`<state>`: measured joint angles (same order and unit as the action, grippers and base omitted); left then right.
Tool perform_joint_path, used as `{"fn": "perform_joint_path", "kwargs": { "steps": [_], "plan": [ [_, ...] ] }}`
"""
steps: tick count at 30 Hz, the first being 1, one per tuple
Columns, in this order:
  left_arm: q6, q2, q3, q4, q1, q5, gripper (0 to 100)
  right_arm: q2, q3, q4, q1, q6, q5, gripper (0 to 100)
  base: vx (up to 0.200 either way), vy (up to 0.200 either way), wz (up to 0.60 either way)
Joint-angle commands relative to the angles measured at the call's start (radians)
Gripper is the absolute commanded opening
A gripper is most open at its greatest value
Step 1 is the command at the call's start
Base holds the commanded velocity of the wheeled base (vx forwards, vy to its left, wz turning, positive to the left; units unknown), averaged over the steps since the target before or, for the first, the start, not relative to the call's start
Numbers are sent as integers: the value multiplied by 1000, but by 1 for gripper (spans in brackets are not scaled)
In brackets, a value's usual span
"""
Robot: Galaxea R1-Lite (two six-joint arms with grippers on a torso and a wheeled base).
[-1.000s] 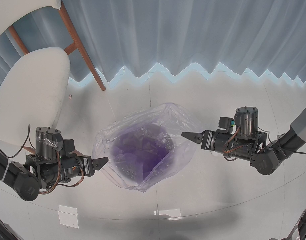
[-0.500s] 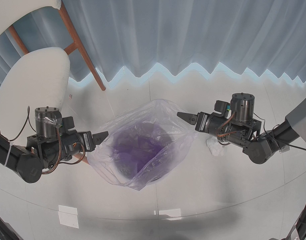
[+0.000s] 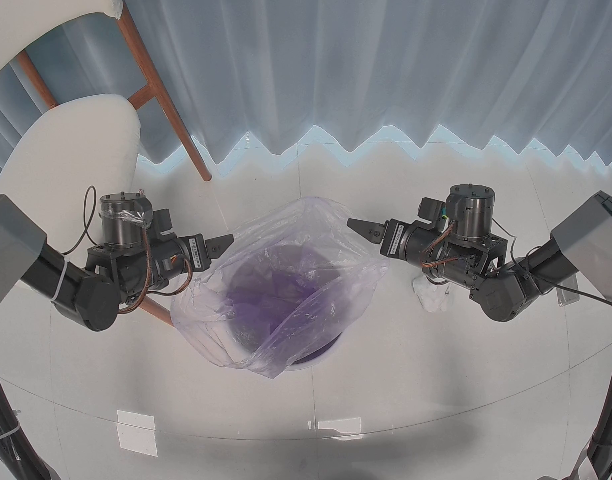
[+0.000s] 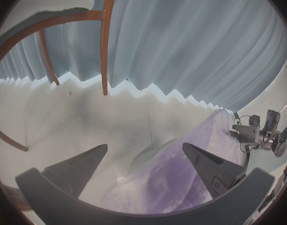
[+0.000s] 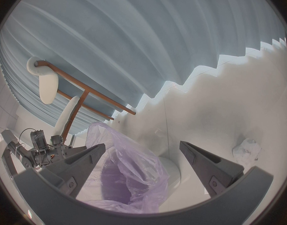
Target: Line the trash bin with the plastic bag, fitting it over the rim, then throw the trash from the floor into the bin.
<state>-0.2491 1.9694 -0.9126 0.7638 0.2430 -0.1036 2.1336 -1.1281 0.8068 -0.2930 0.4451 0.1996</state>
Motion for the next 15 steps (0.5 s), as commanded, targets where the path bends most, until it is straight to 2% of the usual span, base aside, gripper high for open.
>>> {"fn": "perform_joint_path", "kwargs": {
  "steps": [1,7,11,12,15],
  "plan": [
    [2,112,-95,17,-5,-2,100,20,-6,5,0,0,1,100,0,0,0],
    [-2,144,-150,17,-8,-8,100,60,-45,8,0,6,6,100,0,0,0],
    [-9,135,-137,6,-4,-34,100,83,-81,3,-5,72,6,100,0,0,0],
    [-9,134,-129,8,-2,-41,0,86,-87,2,-6,83,4,0,0,0,0],
    [-10,121,-121,8,-1,-56,0,100,-96,2,-5,84,6,0,0,0,0]
  ]
}}
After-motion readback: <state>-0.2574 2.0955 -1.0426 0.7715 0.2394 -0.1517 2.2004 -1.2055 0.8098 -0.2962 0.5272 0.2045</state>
